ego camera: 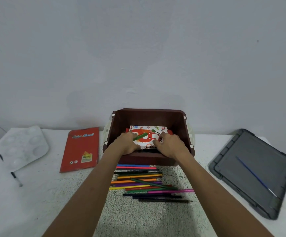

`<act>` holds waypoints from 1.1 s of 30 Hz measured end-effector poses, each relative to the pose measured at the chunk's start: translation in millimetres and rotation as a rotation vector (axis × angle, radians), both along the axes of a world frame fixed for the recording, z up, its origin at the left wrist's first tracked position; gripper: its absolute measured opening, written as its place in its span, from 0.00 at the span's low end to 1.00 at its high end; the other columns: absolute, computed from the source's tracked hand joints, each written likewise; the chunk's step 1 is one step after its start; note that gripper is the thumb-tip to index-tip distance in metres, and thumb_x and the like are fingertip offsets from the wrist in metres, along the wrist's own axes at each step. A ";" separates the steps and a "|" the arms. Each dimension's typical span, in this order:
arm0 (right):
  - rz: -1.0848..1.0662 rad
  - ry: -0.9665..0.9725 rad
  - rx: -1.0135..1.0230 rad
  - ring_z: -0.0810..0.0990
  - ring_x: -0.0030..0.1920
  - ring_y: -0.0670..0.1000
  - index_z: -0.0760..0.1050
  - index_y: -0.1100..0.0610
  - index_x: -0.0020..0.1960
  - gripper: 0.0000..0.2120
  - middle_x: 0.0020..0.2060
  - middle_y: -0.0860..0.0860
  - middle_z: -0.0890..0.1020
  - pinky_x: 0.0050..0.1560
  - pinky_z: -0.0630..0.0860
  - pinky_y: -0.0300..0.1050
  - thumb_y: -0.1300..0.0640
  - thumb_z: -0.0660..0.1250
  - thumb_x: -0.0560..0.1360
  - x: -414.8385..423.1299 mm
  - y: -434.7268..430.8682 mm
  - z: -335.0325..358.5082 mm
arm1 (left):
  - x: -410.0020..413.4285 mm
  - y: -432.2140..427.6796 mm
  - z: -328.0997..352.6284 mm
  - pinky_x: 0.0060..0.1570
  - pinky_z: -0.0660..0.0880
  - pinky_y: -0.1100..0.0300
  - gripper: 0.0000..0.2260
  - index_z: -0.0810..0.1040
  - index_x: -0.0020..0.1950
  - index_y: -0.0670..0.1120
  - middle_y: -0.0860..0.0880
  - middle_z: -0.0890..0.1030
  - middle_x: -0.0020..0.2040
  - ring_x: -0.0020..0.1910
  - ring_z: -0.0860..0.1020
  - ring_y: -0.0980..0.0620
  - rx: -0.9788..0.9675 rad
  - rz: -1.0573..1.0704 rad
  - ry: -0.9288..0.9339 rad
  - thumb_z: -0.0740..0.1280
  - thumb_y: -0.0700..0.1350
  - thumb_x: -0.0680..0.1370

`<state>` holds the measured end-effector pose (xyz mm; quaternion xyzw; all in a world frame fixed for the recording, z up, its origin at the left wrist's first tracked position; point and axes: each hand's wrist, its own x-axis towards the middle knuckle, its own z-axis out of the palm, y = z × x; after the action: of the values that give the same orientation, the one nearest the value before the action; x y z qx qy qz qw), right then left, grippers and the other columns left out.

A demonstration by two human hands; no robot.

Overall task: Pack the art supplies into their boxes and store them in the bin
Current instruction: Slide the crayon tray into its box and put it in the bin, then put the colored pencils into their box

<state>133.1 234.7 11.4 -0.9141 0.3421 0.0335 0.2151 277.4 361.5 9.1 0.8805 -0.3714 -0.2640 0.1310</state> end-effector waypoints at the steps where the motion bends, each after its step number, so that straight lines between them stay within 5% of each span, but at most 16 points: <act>1: -0.003 -0.002 -0.004 0.76 0.57 0.61 0.72 0.57 0.65 0.24 0.56 0.60 0.79 0.52 0.78 0.54 0.40 0.57 0.80 0.3 -0.2 0.0 | 0.0 -0.2 0.4 0.60 0.75 0.52 0.26 0.70 0.73 0.45 0.44 0.75 0.65 0.58 0.76 0.46 0.001 -0.007 -0.013 0.71 0.51 0.77; 8: -0.051 -0.144 -0.155 0.75 0.54 0.60 0.76 0.60 0.58 0.21 0.53 0.59 0.78 0.50 0.78 0.56 0.45 0.57 0.80 -2.1 7.9 4.7 | -1.5 -0.2 1.9 0.61 0.74 0.51 0.30 0.69 0.74 0.48 0.45 0.73 0.68 0.62 0.74 0.46 -0.024 -0.014 -0.116 0.72 0.54 0.75; 11: -0.048 -0.218 -0.225 0.74 0.53 0.59 0.77 0.61 0.57 0.19 0.52 0.58 0.78 0.48 0.78 0.55 0.47 0.57 0.80 -5.8 11.1 6.7 | -3.8 3.7 1.7 0.60 0.73 0.51 0.26 0.74 0.70 0.47 0.47 0.74 0.67 0.63 0.74 0.47 -0.196 -0.006 -0.162 0.73 0.54 0.75; 17: -0.004 -0.406 -0.373 0.75 0.46 0.54 0.79 0.61 0.50 0.15 0.44 0.56 0.80 0.39 0.72 0.47 0.52 0.60 0.80 -12.2 19.2 5.0 | -24.5 19.4 -4.0 0.39 0.77 0.50 0.09 0.81 0.47 0.44 0.49 0.79 0.41 0.40 0.77 0.51 -0.706 0.077 -0.493 0.63 0.46 0.79; 22: 0.273 -0.615 -0.671 0.75 0.39 0.54 0.80 0.61 0.47 0.09 0.39 0.54 0.81 0.36 0.75 0.49 0.56 0.65 0.78 -16.9 21.9 -1.2 | -34.1 27.1 -1.3 0.35 0.75 0.62 0.08 0.80 0.48 0.43 0.49 0.79 0.44 0.36 0.77 0.55 -0.909 0.045 -0.571 0.62 0.45 0.79; 28: 0.513 -0.551 -0.976 0.74 0.41 0.56 0.77 0.61 0.48 0.09 0.42 0.56 0.80 0.38 0.72 0.50 0.56 0.62 0.81 -14.7 22.1 -0.1 | -39.9 53.6 -2.4 0.46 0.76 0.61 0.05 0.80 0.49 0.41 0.47 0.79 0.46 0.45 0.77 0.52 -1.046 0.046 -0.610 0.64 0.39 0.79; 33: 0.609 -0.615 -0.883 0.74 0.42 0.57 0.77 0.61 0.46 0.09 0.42 0.57 0.79 0.41 0.71 0.51 0.58 0.61 0.80 14.7 71.7 9.8 | -19.3 120.4 -18.4 0.55 0.71 0.63 0.06 0.82 0.50 0.42 0.49 0.77 0.50 0.52 0.75 0.52 -1.100 0.237 -0.609 0.65 0.40 0.78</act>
<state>147.8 306.4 21.2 -0.9412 -0.0302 -0.3166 -0.1141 258.0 482.0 -9.3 0.7551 -0.3735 0.2437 0.4805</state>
